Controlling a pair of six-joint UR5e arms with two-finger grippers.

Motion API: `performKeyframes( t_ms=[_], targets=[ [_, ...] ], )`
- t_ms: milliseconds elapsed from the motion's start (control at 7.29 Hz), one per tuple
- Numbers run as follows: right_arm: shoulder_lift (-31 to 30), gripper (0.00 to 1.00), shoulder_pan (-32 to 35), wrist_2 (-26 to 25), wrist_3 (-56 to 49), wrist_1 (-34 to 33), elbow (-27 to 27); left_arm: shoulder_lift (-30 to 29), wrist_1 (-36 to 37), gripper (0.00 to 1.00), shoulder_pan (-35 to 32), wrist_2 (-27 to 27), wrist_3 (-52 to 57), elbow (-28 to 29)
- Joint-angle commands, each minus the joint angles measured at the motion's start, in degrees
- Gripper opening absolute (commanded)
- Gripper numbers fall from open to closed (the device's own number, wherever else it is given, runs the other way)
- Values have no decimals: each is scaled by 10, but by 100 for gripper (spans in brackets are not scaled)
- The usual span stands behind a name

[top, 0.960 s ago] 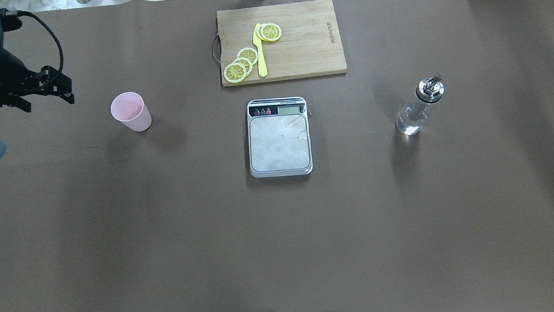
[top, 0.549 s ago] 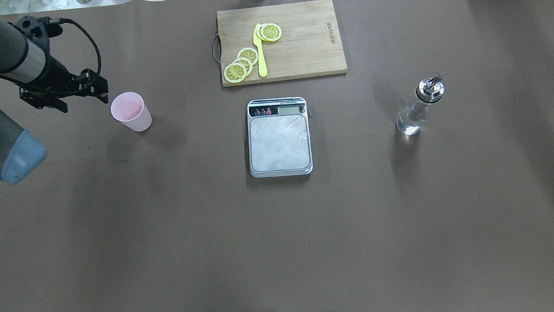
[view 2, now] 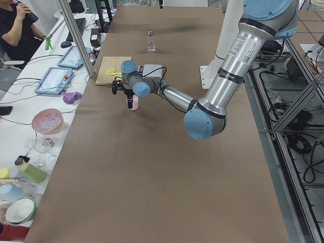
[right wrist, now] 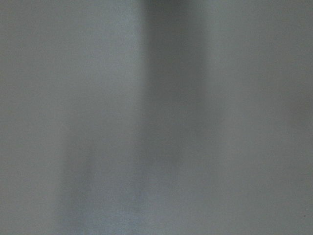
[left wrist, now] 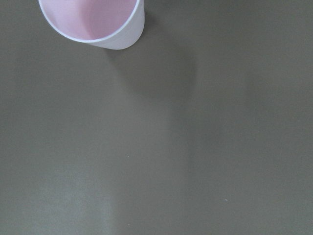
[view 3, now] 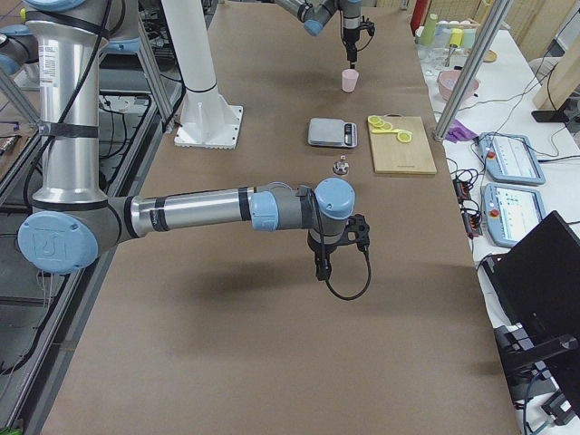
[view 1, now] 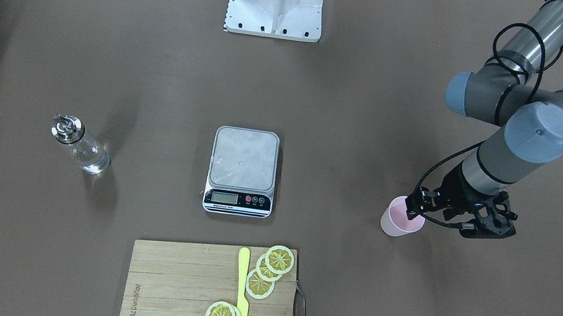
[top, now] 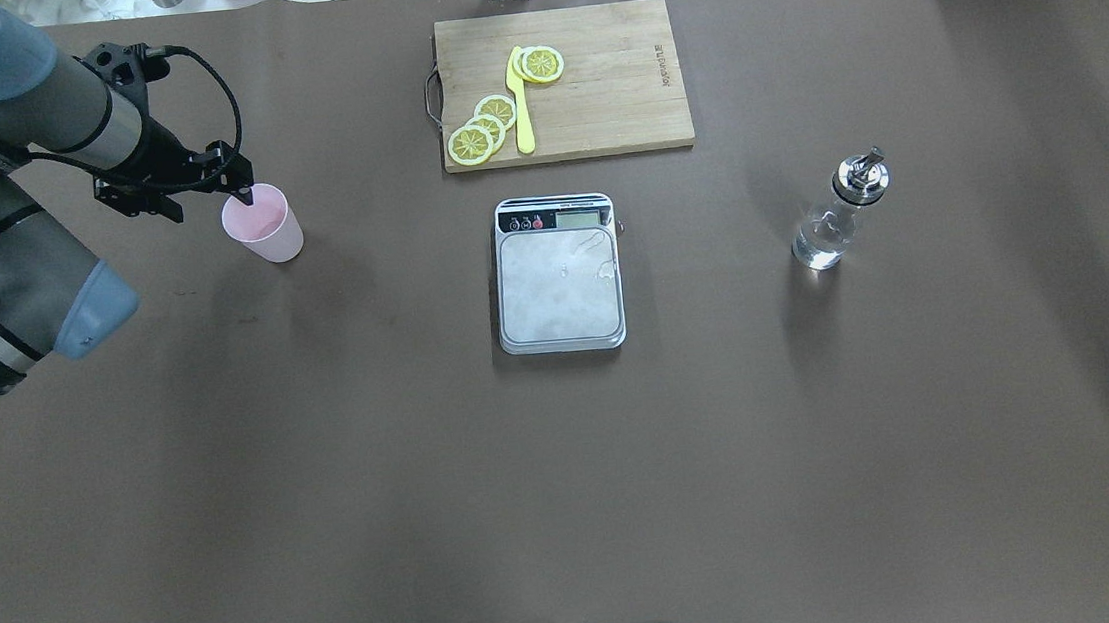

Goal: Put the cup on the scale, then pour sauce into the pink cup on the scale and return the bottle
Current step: 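Reach the left gripper to the pink cup and grasp its rim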

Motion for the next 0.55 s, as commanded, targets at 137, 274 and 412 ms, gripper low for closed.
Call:
performKeyframes(
  t_ms=[137, 274, 412],
  targets=[
    [1, 100, 0, 0, 1, 0, 0, -3, -11, 54, 8, 1, 0, 16],
    [1, 100, -1, 0, 1, -1, 1, -3, -11, 21, 8, 1, 4, 15],
    [1, 100, -1, 0, 1, -1, 1, -3, -11, 0, 8, -2, 3, 12]
  ],
)
